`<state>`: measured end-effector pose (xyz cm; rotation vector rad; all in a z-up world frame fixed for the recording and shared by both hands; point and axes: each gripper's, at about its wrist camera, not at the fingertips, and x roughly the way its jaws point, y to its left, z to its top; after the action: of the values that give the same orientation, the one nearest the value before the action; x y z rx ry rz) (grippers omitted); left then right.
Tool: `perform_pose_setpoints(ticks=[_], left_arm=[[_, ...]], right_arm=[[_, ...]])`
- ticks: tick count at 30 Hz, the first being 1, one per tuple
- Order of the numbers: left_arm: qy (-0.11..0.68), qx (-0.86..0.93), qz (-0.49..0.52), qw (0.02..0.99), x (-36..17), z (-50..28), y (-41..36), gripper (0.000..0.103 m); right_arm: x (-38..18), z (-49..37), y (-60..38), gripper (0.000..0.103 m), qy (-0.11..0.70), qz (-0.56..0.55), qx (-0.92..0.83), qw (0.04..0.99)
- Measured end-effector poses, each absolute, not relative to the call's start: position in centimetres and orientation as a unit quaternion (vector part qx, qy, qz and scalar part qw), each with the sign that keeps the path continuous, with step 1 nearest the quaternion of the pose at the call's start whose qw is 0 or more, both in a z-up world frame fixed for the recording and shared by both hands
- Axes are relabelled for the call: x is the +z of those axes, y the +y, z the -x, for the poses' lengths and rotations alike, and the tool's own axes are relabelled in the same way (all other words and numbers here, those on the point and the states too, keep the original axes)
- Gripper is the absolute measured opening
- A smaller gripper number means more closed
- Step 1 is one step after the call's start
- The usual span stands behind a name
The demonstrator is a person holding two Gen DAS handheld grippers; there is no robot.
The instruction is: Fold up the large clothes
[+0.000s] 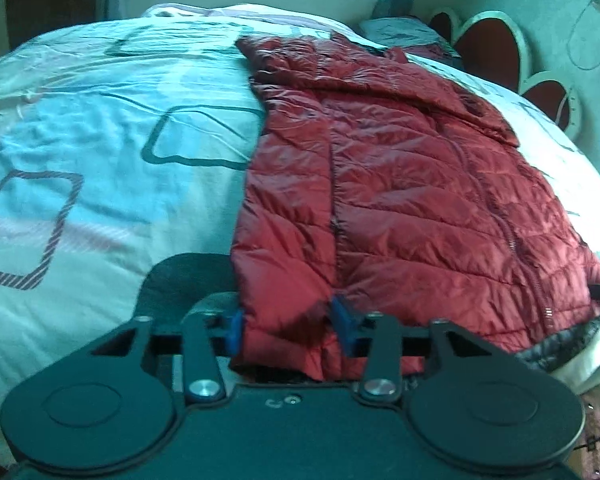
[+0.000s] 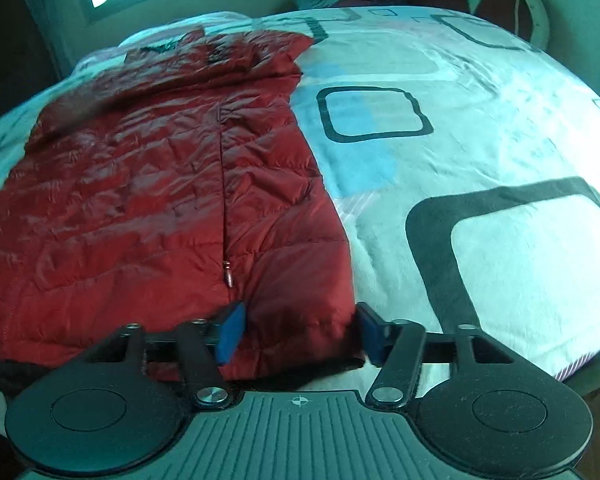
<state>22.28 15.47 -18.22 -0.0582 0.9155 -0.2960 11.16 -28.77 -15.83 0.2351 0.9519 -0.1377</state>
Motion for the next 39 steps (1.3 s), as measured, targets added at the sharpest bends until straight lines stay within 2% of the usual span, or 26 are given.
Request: perform_pose_setpoints(ticks=[1, 2, 3, 4, 5, 22, 39], left_arm=[[0.442, -0.148, 0.034, 0.884, -18.2, -22.3, 15.5, 0.023], [0.444, -0.153, 0.042, 0.882, -18.1, -22.4, 15.6, 0.016], [0.443, -0.155, 0.048, 0.882, -18.0, -22.4, 15.6, 0.012], [0.439, -0.155, 0.051, 0.883, -17.9, -22.3, 15.5, 0.012], [0.436, -0.155, 0.052, 0.885, -17.8, -22.2, 15.5, 0.010], [0.308, -0.173, 0.063, 0.933, -10.9, -24.3, 14.2, 0.006], [0.274, -0.133, 0.088, 0.948, -8.3, -39.8, 10.8, 0.006]], right_arm=[[-15.7, -11.2, -28.7, 0.042, 0.457, -0.117, -0.061, 0.880], [-15.6, -11.2, -28.7, 0.032, 0.457, -0.120, -0.057, 0.879], [-15.5, -11.2, -28.6, 0.018, 0.457, -0.123, -0.053, 0.879], [-15.3, -11.2, -28.5, 0.012, 0.456, -0.127, -0.049, 0.879], [-15.2, -11.2, -28.3, 0.011, 0.454, -0.127, -0.051, 0.880], [-8.5, -14.3, -28.1, 0.009, 0.366, -0.114, -0.040, 0.923], [-5.7, -31.8, -30.7, 0.009, 0.309, -0.131, -0.038, 0.941]])
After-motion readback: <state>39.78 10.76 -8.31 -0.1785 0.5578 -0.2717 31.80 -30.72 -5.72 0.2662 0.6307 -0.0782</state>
